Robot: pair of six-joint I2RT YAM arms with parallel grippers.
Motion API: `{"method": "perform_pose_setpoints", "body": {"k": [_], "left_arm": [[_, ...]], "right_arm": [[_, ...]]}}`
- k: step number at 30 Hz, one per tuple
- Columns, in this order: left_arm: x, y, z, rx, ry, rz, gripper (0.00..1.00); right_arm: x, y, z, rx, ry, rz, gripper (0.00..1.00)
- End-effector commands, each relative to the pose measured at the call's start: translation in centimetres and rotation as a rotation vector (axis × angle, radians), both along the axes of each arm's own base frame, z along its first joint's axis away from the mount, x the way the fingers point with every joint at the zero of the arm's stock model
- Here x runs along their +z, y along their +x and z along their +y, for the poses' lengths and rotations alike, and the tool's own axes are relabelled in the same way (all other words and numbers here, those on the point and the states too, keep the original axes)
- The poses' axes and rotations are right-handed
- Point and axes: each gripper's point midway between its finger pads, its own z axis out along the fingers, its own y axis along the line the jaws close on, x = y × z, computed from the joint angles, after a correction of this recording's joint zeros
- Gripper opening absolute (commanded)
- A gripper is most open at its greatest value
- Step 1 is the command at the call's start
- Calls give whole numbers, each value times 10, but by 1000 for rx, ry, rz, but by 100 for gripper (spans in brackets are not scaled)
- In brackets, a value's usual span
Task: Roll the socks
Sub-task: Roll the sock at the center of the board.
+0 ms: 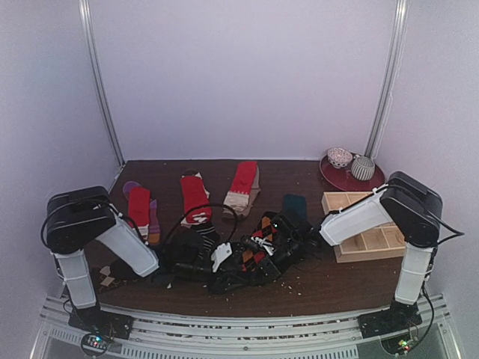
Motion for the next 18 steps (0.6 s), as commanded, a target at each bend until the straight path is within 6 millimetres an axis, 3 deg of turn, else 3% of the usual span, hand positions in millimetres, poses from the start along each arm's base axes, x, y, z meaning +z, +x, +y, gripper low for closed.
{"method": "perform_pose_setpoints", "body": {"k": [1, 5, 9, 14, 18], "left_arm": [[0, 2, -8, 2, -16, 7, 50], [-1, 2, -12, -7, -21, 22, 31], [-1, -1, -16, -16, -27, 60, 0], [-13, -1, -8, 56, 23, 191, 0], [-43, -7, 8, 132, 155, 341, 0]], "right_arm": [[-51, -20, -38, -24, -224, 98, 13], [-52, -20, -39, -23, -226, 93, 14], [-52, -19, -39, -28, -231, 88, 18], [-37, -11, -39, -27, -212, 7, 39], [7, 12, -37, -74, -114, -207, 47]]}}
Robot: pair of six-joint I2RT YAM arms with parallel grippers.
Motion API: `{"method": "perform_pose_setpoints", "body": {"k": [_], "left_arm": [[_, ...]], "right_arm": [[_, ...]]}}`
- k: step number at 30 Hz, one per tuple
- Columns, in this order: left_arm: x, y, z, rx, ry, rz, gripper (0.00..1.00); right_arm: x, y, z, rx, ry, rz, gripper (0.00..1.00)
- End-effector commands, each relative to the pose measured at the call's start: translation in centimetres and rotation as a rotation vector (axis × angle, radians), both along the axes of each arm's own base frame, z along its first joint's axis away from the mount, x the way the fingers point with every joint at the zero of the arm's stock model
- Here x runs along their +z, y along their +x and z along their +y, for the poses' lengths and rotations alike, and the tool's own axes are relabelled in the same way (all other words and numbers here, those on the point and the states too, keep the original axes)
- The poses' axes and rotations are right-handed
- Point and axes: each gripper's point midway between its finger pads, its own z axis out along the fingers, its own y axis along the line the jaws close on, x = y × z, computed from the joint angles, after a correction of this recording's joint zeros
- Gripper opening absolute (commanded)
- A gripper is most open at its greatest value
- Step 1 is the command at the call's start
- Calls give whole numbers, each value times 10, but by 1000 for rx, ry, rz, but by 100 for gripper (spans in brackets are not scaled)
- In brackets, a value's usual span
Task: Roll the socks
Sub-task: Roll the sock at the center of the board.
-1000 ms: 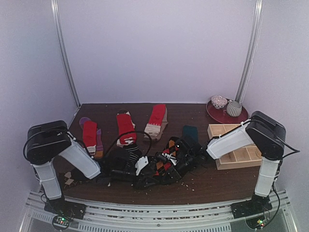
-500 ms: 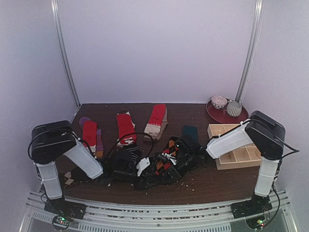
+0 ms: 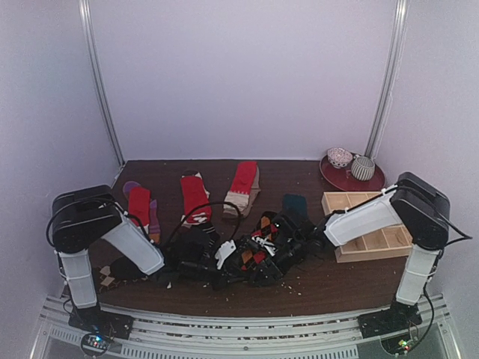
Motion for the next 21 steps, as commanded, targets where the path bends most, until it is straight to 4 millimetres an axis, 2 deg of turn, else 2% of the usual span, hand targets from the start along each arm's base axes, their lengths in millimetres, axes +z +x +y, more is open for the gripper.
{"method": "perform_pose_setpoints", "body": {"k": [1, 3, 7, 9, 13, 18, 21], "left_arm": [[-43, -11, 22, 91, 181, 218, 0], [-52, -15, 31, 118, 228, 273, 0], [-64, -23, 44, 151, 297, 372, 0], [-66, -26, 46, 153, 310, 395, 0], [-70, -28, 49, 157, 331, 407, 0], [-71, -28, 50, 155, 337, 407, 0], [-72, -28, 50, 155, 339, 405, 0]], "right_arm": [[6, 17, -34, -99, -80, -206, 50], [41, 22, -30, -103, 40, -367, 54], [73, 15, -41, -90, 168, -643, 65], [72, 12, -43, -63, 190, -685, 66], [56, 2, -34, 13, 197, -676, 66], [35, 6, -21, 71, 152, -695, 67], [34, 7, -11, 94, 173, -694, 66]]}}
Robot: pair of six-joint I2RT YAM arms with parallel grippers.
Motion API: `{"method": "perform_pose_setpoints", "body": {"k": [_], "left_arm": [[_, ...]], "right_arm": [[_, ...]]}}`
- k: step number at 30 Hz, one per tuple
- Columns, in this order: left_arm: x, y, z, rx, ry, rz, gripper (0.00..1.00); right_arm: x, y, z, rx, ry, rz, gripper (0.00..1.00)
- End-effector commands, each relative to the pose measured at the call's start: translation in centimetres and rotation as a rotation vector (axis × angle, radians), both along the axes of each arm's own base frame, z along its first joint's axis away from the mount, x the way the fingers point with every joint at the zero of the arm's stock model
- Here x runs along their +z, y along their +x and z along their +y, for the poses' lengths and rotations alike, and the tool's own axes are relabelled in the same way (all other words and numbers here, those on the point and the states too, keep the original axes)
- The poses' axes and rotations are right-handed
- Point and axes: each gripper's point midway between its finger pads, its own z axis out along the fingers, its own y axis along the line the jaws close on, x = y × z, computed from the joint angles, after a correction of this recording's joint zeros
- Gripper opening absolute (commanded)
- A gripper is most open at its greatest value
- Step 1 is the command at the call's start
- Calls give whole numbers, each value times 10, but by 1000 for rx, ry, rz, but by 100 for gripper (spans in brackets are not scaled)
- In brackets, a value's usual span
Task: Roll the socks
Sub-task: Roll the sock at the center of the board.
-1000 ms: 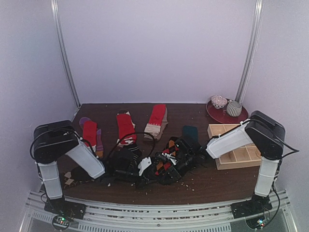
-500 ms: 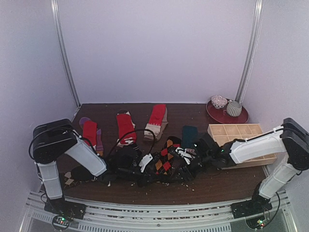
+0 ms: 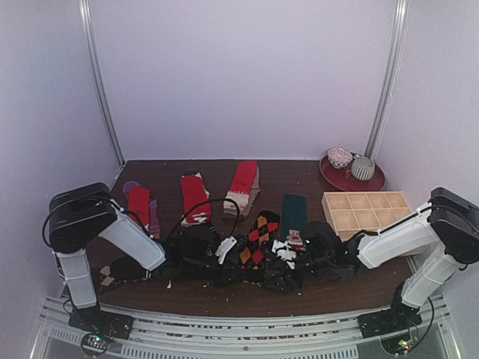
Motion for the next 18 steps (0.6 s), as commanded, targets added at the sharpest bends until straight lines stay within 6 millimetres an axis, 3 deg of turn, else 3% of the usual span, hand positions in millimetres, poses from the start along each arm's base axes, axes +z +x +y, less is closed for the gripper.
{"method": "perform_pose_setpoints", "body": {"k": [1, 6, 13, 15, 18], "left_arm": [[-64, -29, 47, 13, 261, 167, 0], [-66, -29, 46, 6, 263, 166, 0], [-65, -30, 45, -10, 258, 157, 0], [-66, -31, 45, -13, 257, 158, 0], [-64, -31, 44, -20, 246, 154, 0]], "right_arm": [[14, 9, 23, 51, 52, -76, 66], [7, 4, 31, 78, 49, -55, 64], [-21, 9, 30, 39, -25, 1, 52], [-25, 11, 30, 24, -38, 12, 46], [-30, 16, 31, -7, -58, 26, 24]]}}
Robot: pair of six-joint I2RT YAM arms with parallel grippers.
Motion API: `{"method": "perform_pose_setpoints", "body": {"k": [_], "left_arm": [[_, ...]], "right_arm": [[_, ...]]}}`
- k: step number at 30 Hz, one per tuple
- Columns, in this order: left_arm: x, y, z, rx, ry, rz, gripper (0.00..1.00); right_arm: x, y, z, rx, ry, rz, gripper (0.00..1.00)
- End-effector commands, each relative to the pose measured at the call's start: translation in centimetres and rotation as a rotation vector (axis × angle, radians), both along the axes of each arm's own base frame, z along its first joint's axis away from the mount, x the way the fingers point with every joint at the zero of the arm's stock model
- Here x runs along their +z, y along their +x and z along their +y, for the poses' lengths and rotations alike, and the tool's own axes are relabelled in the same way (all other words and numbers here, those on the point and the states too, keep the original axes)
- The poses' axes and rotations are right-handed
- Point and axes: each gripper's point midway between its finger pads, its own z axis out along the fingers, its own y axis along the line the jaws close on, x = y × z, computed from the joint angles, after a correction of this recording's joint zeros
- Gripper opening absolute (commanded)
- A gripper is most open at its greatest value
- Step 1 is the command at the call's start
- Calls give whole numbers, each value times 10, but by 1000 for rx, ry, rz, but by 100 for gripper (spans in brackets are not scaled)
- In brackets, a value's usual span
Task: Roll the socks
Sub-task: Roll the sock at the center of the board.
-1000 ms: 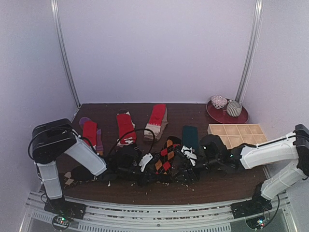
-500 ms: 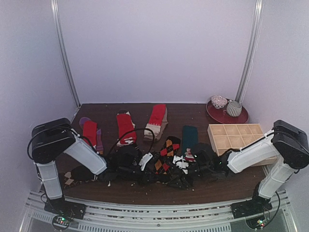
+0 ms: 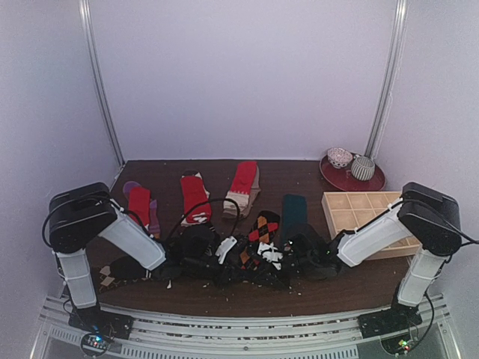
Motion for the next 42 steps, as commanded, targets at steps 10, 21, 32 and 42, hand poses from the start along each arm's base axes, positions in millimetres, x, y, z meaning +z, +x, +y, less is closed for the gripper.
{"method": "perform_pose_setpoints", "body": {"k": [10, 21, 32, 42], "left_arm": [[-3, -5, 57, 67, 163, -114, 52], [87, 8, 51, 57, -65, -552, 56], [59, -3, 0, -93, -86, -547, 56], [30, 8, -13, -91, -12, -525, 50]], "right_arm": [[-11, -2, -7, -167, 11, 524, 1], [-39, -15, -26, -366, -112, 827, 1], [-43, -12, -25, -386, -128, 840, 4], [-48, -13, -25, -383, -132, 841, 4]]}}
